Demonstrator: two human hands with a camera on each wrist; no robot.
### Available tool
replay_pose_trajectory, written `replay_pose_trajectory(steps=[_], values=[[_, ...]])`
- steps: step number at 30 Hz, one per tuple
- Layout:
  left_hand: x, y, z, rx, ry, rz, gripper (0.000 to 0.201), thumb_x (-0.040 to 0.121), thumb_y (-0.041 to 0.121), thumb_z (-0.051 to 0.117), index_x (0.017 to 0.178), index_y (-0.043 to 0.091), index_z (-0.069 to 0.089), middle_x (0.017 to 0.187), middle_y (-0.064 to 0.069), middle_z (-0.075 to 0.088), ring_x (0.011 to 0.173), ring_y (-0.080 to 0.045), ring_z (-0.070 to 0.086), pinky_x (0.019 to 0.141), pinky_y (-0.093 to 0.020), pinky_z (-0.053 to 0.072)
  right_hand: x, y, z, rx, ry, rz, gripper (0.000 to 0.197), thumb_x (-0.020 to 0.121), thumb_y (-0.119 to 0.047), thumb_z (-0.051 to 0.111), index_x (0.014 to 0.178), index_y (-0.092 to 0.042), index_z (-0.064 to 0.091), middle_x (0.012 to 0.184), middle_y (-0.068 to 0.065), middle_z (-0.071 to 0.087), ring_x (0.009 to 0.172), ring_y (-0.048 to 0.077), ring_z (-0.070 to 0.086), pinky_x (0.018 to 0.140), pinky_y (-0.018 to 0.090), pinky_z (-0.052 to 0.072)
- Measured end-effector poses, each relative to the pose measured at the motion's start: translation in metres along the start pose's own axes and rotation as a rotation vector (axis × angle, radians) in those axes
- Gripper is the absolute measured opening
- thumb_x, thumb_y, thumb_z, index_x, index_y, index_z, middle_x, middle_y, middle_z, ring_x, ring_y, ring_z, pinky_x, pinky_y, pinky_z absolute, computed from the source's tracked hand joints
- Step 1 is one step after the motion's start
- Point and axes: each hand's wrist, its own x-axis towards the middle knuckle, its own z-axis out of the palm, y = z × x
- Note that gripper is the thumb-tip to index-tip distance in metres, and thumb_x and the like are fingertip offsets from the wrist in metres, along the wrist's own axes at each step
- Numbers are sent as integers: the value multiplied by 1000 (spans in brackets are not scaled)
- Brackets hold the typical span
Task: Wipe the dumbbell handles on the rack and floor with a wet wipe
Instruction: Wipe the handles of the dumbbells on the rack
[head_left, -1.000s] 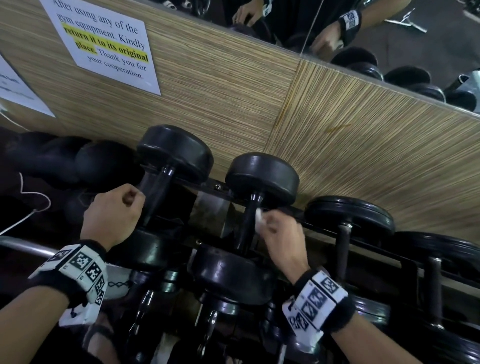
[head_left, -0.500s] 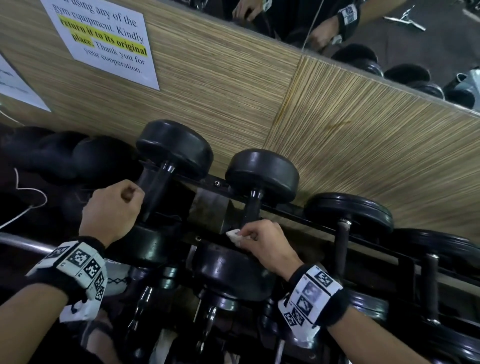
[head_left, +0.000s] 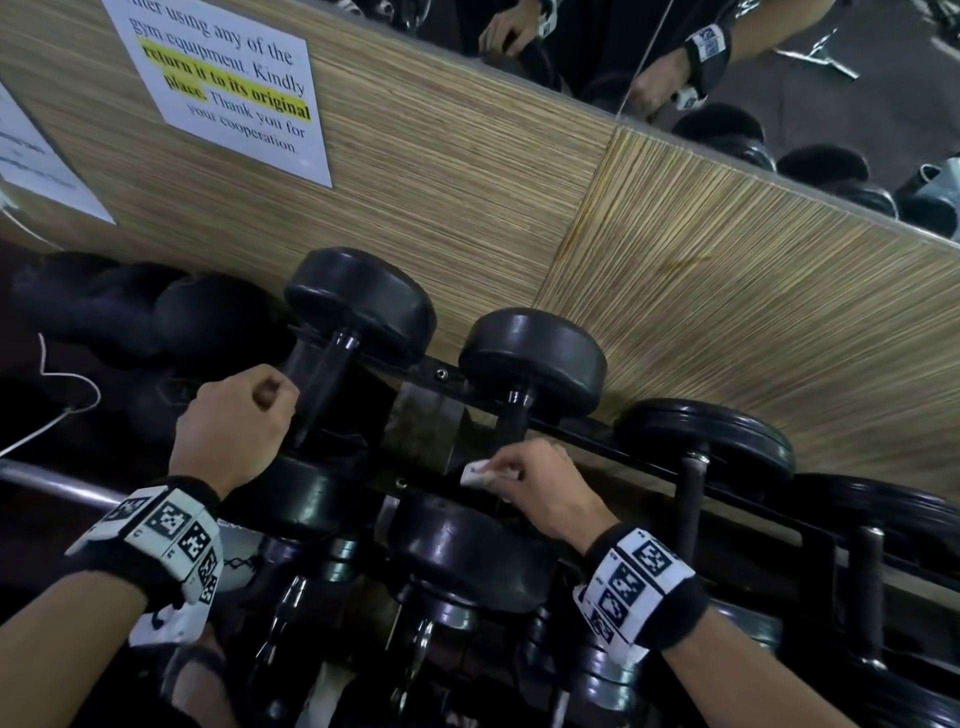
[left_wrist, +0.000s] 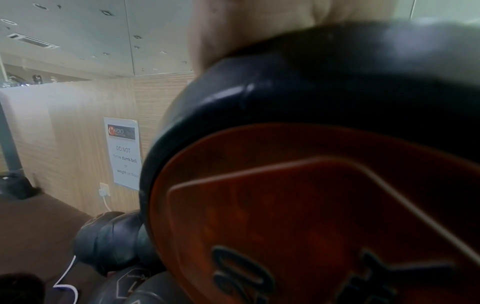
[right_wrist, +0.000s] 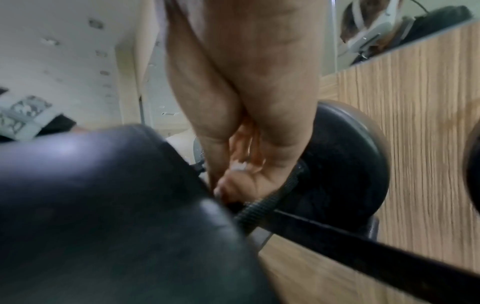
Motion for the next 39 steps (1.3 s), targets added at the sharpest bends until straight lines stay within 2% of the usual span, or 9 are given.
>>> replay_pose_trajectory(steps=[2, 7, 14, 21, 25, 28, 32, 35, 39], values=[[-1, 0, 0, 3, 2, 9, 15, 93, 35, 56, 81, 33, 64, 75, 13, 70, 78, -17, 64, 79, -44, 53, -3, -4, 2, 17, -57, 7, 19, 93, -34, 70, 105, -20, 77, 88, -9, 69, 85, 0, 64, 71, 12, 41], [-2, 1, 0, 7, 8, 16, 15, 93, 34, 57, 80, 33, 64, 74, 13, 69, 77, -16, 65, 79, -44, 53, 30, 1, -18, 176, 427, 27, 21, 96, -31, 68, 96, -12, 78, 93, -2, 76, 86, 6, 68, 79, 25, 54], [-5, -2, 1, -38, 28, 29, 14, 92, 33, 58, 80, 38, 63, 75, 15, 70, 79, -18, 66, 80, -47, 55, 4, -6, 12, -52, -102, 31, 21, 94, -36, 67, 103, -18, 76, 102, 6, 73, 97, 19, 68, 85, 30, 53], [-3, -4, 3, -21, 45, 24, 16, 93, 31, 57, 78, 35, 64, 71, 16, 69, 80, -19, 65, 81, -46, 54, 32, -12, -18, -97, 255, 9, 17, 97, -25, 62, 97, -13, 75, 93, 9, 73, 93, 29, 68, 82, 38, 53], [-11, 3, 2, -14, 70, 54, 14, 95, 29, 56, 85, 32, 64, 75, 14, 69, 80, -22, 66, 75, -42, 53, 11, -5, -2, 68, 9, 52, 13, 94, -31, 69, 90, -21, 75, 75, -4, 66, 65, 5, 60, 62, 20, 46], [-26, 14, 17, 61, 148, 314, 18, 92, 31, 52, 100, 25, 67, 87, 3, 71, 83, -28, 68, 75, -43, 53, 1, 2, 9, 79, -97, 43, 15, 93, -30, 70, 90, -18, 77, 77, 0, 70, 70, 5, 60, 60, 15, 44], [-51, 48, 66, -183, -377, 543, 38, 92, 26, 64, 130, 24, 59, 125, 8, 63, 115, -7, 58, 104, -30, 44, -5, 5, 11, 414, -65, 66, 9, 93, -15, 69, 97, -10, 75, 76, 4, 70, 68, 7, 59, 67, 23, 45], [-51, 71, 90, -334, -773, 518, 31, 92, 23, 69, 122, 24, 65, 117, 9, 68, 111, -3, 61, 99, -22, 45, -23, 7, 16, 717, 16, 50, 11, 95, -12, 67, 106, -9, 68, 80, 4, 70, 72, 9, 61, 68, 20, 47], [-32, 80, 101, -260, -638, 480, 19, 88, 30, 72, 80, 13, 65, 79, -4, 67, 74, -8, 58, 75, -35, 45, -42, 9, 35, 901, 401, 147, 8, 99, -16, 62, 104, -10, 64, 76, 6, 72, 68, 7, 62, 66, 18, 49]])
